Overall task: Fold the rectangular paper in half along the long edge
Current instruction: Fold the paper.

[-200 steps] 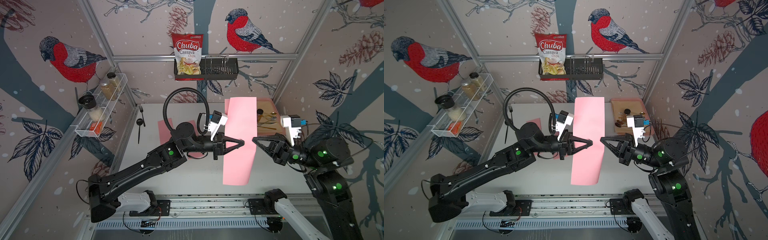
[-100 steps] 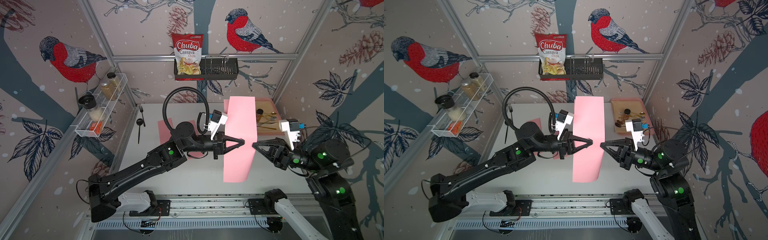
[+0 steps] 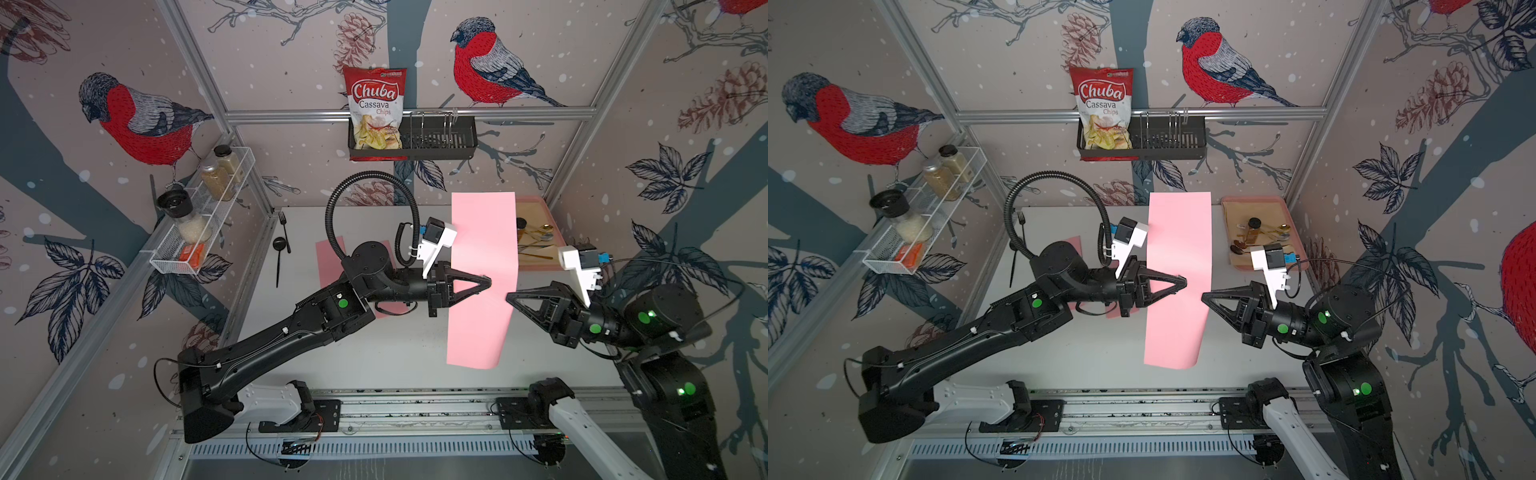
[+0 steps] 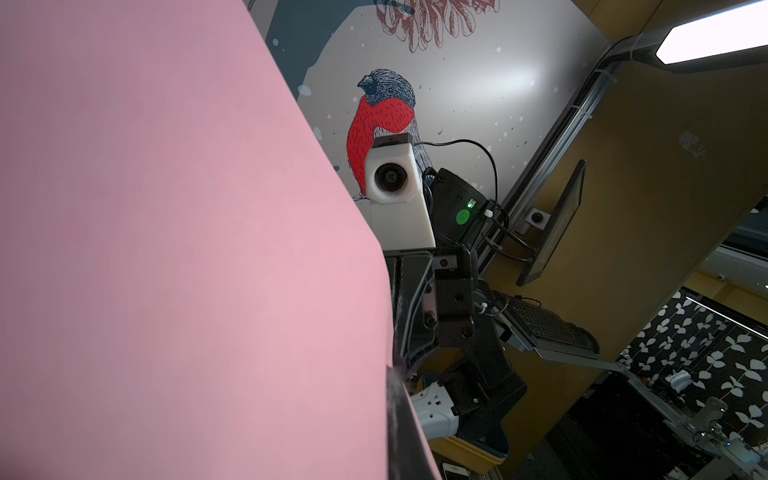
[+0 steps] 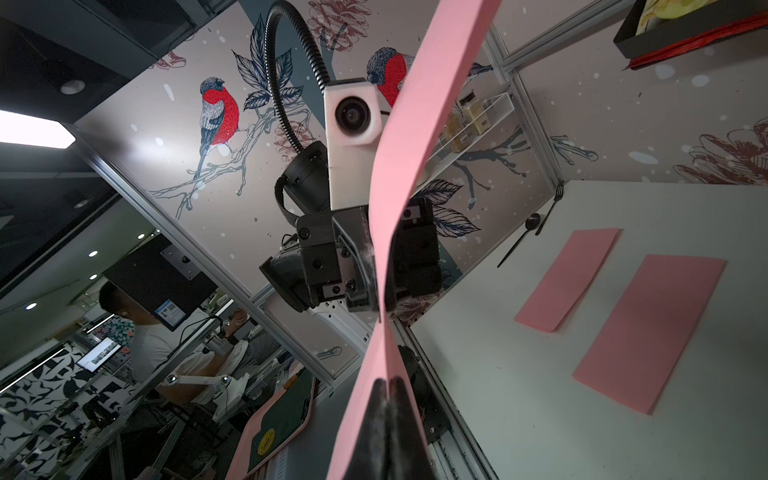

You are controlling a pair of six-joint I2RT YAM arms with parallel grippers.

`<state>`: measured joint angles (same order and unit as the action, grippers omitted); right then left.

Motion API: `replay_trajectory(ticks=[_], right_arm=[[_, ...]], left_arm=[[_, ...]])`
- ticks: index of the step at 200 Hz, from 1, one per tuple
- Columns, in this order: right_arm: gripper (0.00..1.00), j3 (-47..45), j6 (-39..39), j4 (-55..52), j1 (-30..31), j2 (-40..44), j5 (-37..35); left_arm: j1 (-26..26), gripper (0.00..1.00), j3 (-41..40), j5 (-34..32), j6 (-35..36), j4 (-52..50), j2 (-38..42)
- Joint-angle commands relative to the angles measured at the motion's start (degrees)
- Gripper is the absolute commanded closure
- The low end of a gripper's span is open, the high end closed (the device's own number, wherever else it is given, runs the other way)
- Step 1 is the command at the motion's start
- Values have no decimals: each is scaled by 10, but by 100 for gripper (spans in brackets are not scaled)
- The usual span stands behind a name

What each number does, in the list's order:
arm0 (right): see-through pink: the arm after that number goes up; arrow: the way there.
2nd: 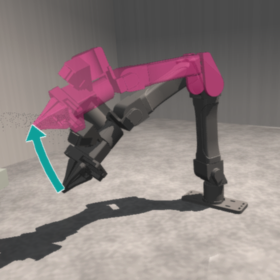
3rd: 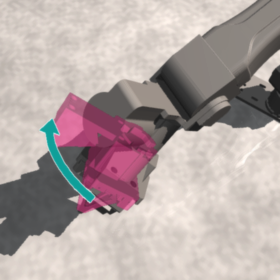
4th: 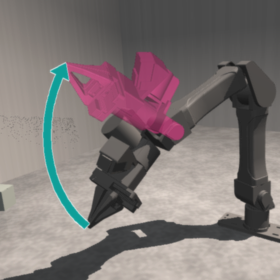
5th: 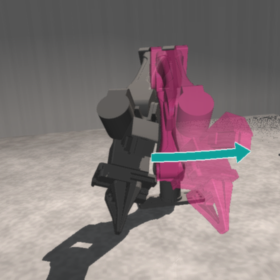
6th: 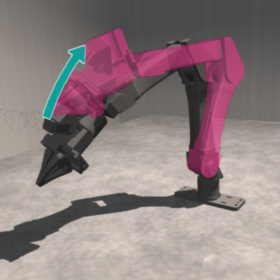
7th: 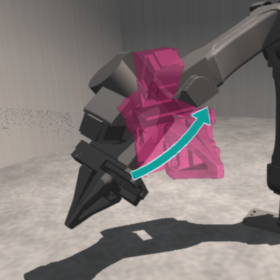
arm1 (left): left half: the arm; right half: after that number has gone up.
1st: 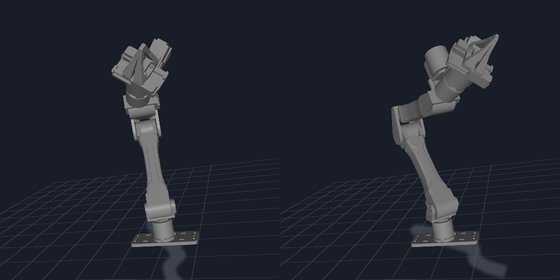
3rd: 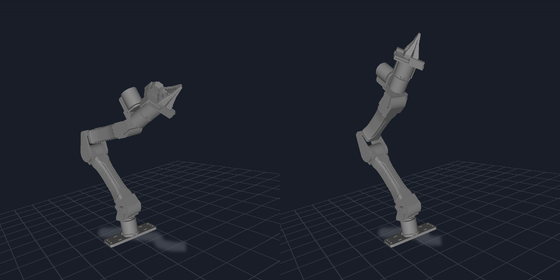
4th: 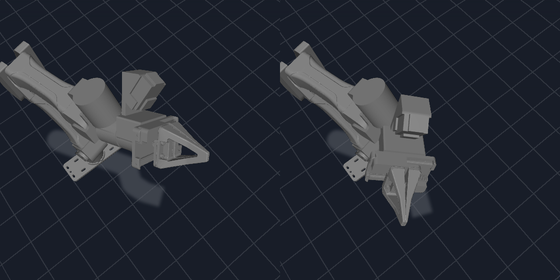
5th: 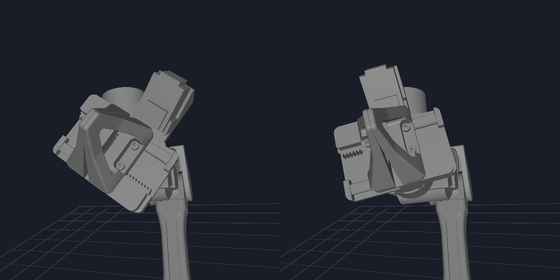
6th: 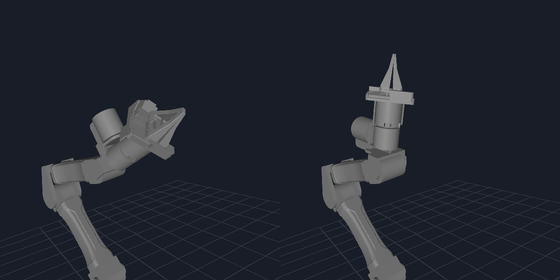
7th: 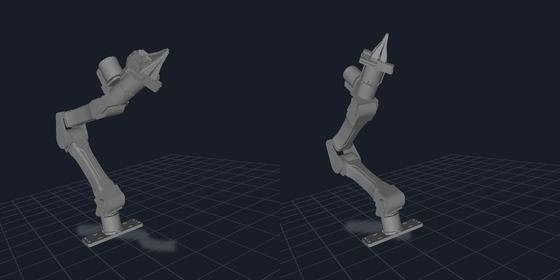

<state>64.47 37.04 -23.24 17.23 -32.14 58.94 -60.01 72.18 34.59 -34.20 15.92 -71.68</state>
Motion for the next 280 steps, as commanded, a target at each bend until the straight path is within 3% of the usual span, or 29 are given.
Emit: replay_trajectory(ticks=[1, 9, 28, 46, 71, 90, 109, 119, 131, 148, 163, 179, 199, 210, 217, 223, 229, 246, 255, 263, 270, 280], right_arm=[[94, 1, -8, -10, 1, 5, 17], [92, 2, -11, -16, 0, 5, 17], [99, -1, -10, -16, 1, 10, 19], [87, 2, -7, -23, 1, 12, 15], [100, -4, -5, -21, 0, 17, 25], [85, -5, -5, -31, 0, 18, 19], [100, -8, -5, -28, 0, 22, 24], [100, -7, -4, -30, 0, 23, 24], [91, -4, -4, -36, -1, 23, 21], [100, -7, -4, -36, 0, 27, 29], [100, -4, -4, -42, 0, 30, 28], [86, -3, -3, -49, 0, 30, 26], [99, -7, -4, -52, 0, 35, 32], [100, -7, -1, -52, -1, 37, 35], [94, -6, -2, -58, -1, 38, 31], [83, -5, -5, -65, 0, 37, 27], [81, -5, -9, -69, -1, 38, 25], [97, -12, -8, -67, -1, 43, 30], [100, -13, -7, -67, -1, 45, 31], [96, -11, -8, -69, -2, 46, 28], [86, -9, -9, -76, -2, 46, 24], [89, -10, -13, -80, -1, 47, 24]], left_arm=[[0, 100, 9, -6, 11, 11, -1], [0, 100, 11, -6, 11, 11, -1], [0, 100, 13, -6, 11, 10, -3], [0, 100, 17, -6, 12, 6, -5], [0, 100, 20, -7, 15, 4, -5], [-1, 100, 25, -8, 17, 1, -6], [-1, 100, 28, -7, 18, 0, -8], [0, 100, 29, -7, 19, 0, -8], [0, 100, 31, -7, 19, -2, -10], [0, 100, 31, -8, 21, -2, -10], [0, 100, 33, -9, 23, -6, -11], [0, 100, 36, -9, 25, -8, -11], [-1, 100, 40, -9, 28, -13, -13], [0, 100, 43, -10, 29, -15, -13], [0, 100, 45, -12, 31, -18, -14], [0, 100, 46, -12, 32, -18, -15], [0, 100, 48, -12, 31, -20, -16], [1, 100, 56, -10, 33, -24, -20], [0, 100, 60, -10, 34, -30, -23], [1, 100, 63, -11, 35, -32, -25], [0, 100, 64, -10, 35, -32, -25], [0, 100, 65, -11, 35, -34, -26]])
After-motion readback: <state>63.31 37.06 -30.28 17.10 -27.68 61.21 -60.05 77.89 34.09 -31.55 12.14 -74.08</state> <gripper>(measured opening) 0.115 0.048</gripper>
